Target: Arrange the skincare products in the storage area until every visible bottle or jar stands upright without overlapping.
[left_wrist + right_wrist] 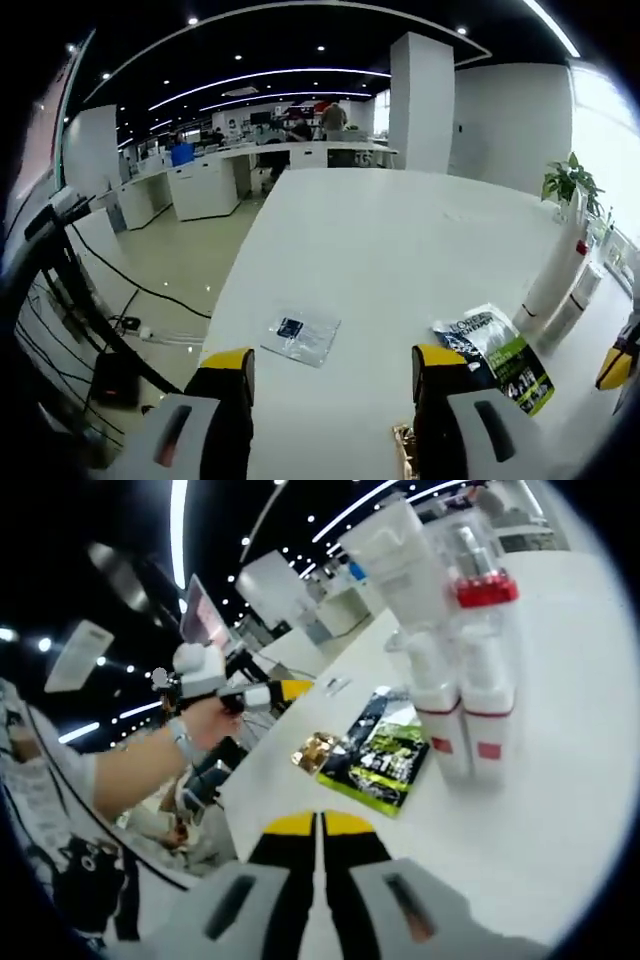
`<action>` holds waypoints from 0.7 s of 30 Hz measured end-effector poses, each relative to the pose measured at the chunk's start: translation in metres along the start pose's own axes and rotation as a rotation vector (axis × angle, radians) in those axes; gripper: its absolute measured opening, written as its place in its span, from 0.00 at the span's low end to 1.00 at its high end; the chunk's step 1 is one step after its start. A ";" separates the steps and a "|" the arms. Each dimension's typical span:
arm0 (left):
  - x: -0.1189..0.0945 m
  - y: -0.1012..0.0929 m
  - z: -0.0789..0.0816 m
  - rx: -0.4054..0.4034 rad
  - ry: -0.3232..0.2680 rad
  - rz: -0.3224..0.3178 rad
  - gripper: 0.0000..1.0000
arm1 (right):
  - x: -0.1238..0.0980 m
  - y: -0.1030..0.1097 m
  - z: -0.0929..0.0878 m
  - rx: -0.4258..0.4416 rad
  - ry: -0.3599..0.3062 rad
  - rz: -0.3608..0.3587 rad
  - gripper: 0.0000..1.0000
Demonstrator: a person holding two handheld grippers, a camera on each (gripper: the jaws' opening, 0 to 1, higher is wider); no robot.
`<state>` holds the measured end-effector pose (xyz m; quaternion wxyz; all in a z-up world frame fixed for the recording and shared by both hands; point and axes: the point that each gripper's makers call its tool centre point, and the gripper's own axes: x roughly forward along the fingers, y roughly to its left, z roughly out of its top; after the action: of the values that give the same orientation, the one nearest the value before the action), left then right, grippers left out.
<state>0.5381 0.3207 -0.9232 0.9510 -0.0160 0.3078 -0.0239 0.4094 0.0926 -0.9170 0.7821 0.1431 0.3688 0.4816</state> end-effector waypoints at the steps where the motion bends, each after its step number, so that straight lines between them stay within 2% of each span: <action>1: 0.006 0.003 0.004 0.013 0.009 0.001 0.68 | 0.000 0.000 0.000 -0.001 0.001 -0.002 0.01; 6: 0.027 0.009 0.004 0.052 0.096 -0.026 0.74 | -0.003 0.000 -0.001 0.002 -0.003 -0.007 0.01; 10: 0.041 0.010 0.004 0.065 0.152 -0.057 0.73 | -0.005 -0.001 -0.002 0.003 -0.004 -0.014 0.01; 12: 0.049 0.012 0.001 0.145 0.190 -0.070 0.72 | -0.005 -0.002 -0.002 0.007 -0.007 -0.019 0.01; 16: 0.059 0.019 -0.008 0.206 0.278 -0.069 0.71 | -0.006 -0.003 -0.002 0.003 -0.009 -0.024 0.01; 19: 0.067 0.022 -0.010 0.191 0.307 -0.076 0.71 | -0.006 -0.003 -0.002 0.001 -0.005 -0.028 0.01; 21: 0.071 0.024 -0.014 0.152 0.340 -0.081 0.71 | -0.006 -0.003 -0.002 -0.001 -0.003 -0.029 0.01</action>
<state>0.5881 0.3405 -0.9768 0.8820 0.0477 0.4606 -0.0875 0.4087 0.0858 -0.9176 0.7896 0.1383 0.3694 0.4701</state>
